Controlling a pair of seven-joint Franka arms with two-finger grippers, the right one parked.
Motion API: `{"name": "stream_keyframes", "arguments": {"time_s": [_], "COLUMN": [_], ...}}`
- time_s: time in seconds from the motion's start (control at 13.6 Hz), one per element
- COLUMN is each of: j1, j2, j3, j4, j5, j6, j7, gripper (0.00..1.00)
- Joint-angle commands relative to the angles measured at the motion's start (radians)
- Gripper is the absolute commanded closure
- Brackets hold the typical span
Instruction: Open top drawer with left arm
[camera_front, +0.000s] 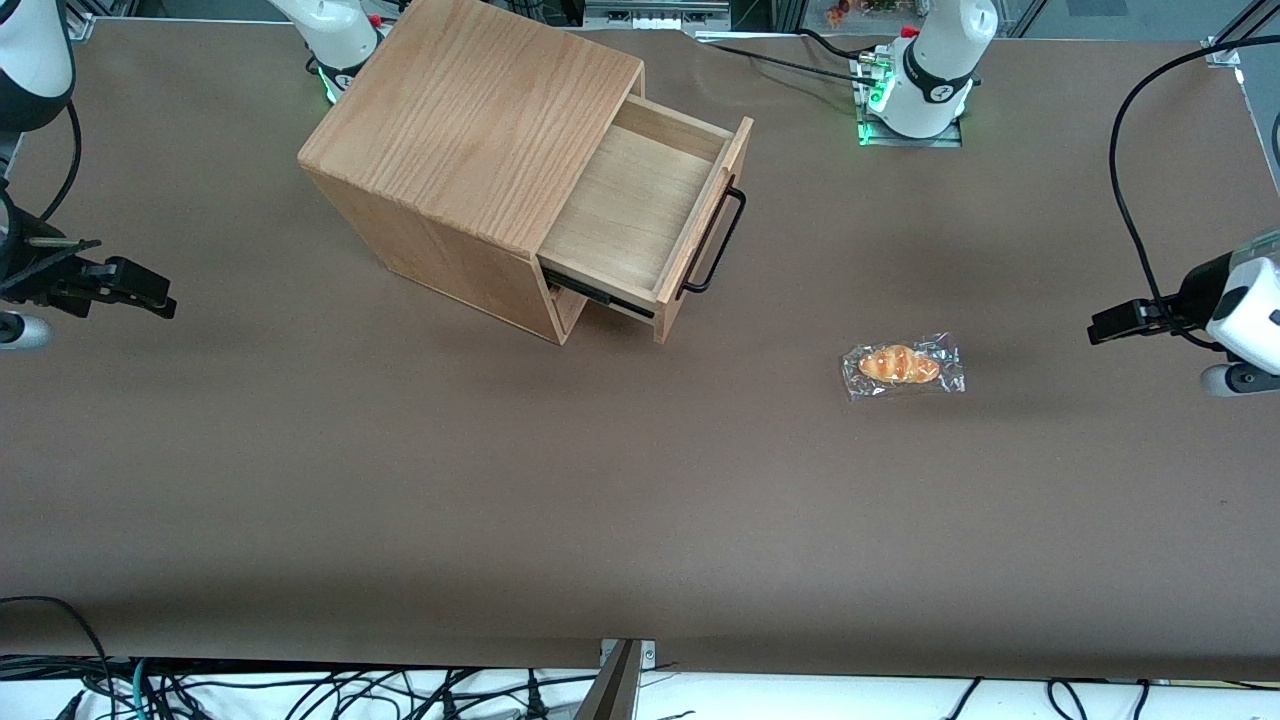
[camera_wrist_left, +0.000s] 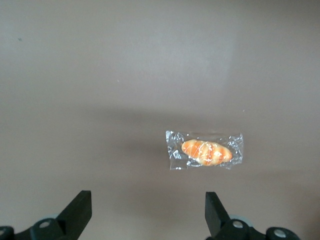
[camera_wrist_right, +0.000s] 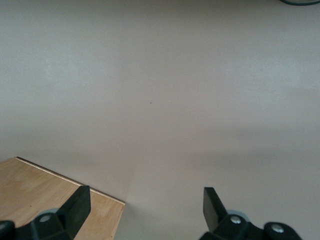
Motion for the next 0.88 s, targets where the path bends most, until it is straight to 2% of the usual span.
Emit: {"name": "stream_keyframes", "arguments": {"time_s": [0.0,0.81], "j1": [-0.003,0.002], "j2": [0.0,-0.001], "j3": [0.0,-0.003], "j4": [0.043,0.031], "j5": [0.011,0.013], "j6": [-0.01,-0.021], "j7": [0.026,0.027], "gripper": [0.0,0.0]}}
